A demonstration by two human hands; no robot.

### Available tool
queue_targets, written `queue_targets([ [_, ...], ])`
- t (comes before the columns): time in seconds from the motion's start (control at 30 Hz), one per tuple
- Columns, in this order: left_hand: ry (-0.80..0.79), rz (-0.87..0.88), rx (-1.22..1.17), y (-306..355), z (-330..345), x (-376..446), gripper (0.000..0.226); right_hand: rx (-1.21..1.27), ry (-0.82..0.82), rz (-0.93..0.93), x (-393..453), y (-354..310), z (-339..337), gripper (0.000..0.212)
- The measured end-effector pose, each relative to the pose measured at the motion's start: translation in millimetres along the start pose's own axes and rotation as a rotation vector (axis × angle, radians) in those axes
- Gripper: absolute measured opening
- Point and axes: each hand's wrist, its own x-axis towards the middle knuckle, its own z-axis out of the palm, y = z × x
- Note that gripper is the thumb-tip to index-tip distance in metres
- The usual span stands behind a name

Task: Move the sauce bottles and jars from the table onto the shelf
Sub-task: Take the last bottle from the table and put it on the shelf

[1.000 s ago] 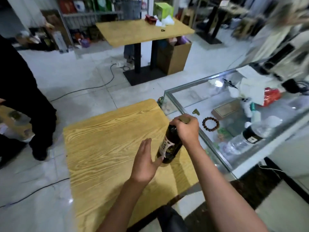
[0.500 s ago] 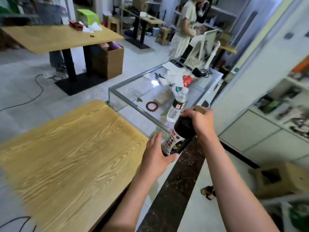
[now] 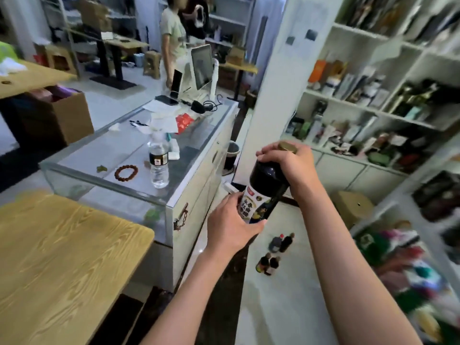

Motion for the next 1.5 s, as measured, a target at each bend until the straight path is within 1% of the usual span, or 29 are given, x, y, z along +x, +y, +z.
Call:
queue_targets([
  [0.1, -0.001, 0.036, -0.004, 48, 47, 11, 0.067, -0.038, 0.032, -0.092, 14, 5, -67, 0.017],
  [0.2, -0.02, 0.071, -0.061, 97, 98, 25, 0.061, -0.15, 0.115, -0.19, 28, 12, -138, 0.027],
  [0.27, -0.04, 0.113, -0.092, 132, 137, 34, 0.055, -0.157, 0.226, -0.231, 36, 22, -192, 0.042],
  [0.33, -0.06, 0.16, -0.125, 169, 176, 44, 0.048, -0.144, 0.381, -0.203, 42, 34, -249, 0.062],
  [0.37, -0.064, 0.185, -0.138, 184, 192, 48, 0.047, -0.153, 0.446, -0.181, 44, 41, -272, 0.065],
  [0.47, -0.107, 0.269, -0.137, 241, 249, 59, 0.045, -0.273, 0.592, -0.174, 47, 62, -352, 0.061],
  [0.53, -0.133, 0.311, -0.165, 276, 280, 66, 0.046, -0.422, 0.636, -0.197, 50, 72, -397, 0.052],
  [0.6, -0.167, 0.356, -0.186, 310, 312, 73, 0.047, -0.519, 0.686, -0.18, 54, 84, -444, 0.042],
  [0.67, -0.212, 0.392, -0.218, 341, 345, 80, 0.048, -0.603, 0.734, -0.153, 60, 96, -490, 0.039],
  [0.9, -0.32, 0.567, -0.369, 441, 446, 131, 0.045, -0.84, 0.826, 0.059, 91, 129, -613, 0.025],
  [1.0, -0.367, 0.634, -0.432, 481, 490, 162, 0.041, -0.961, 0.87, 0.166, 109, 137, -661, 0.032],
  [1.13, -0.418, 0.669, -0.509, 530, 547, 200, 0.042, -1.064, 0.91, 0.349, 138, 142, -711, 0.038],
  [1.23, -0.446, 0.646, -0.578, 564, 593, 229, 0.048, -1.146, 0.886, 0.452, 168, 149, -741, 0.037],
  [1.37, -0.458, 0.667, -0.595, 596, 643, 257, 0.043, -1.18, 0.884, 0.553, 204, 162, -770, 0.036],
  [1.5, -0.478, 0.689, -0.54, 614, 692, 281, 0.038, -1.157, 0.851, 0.733, 227, 178, -788, 0.035],
])
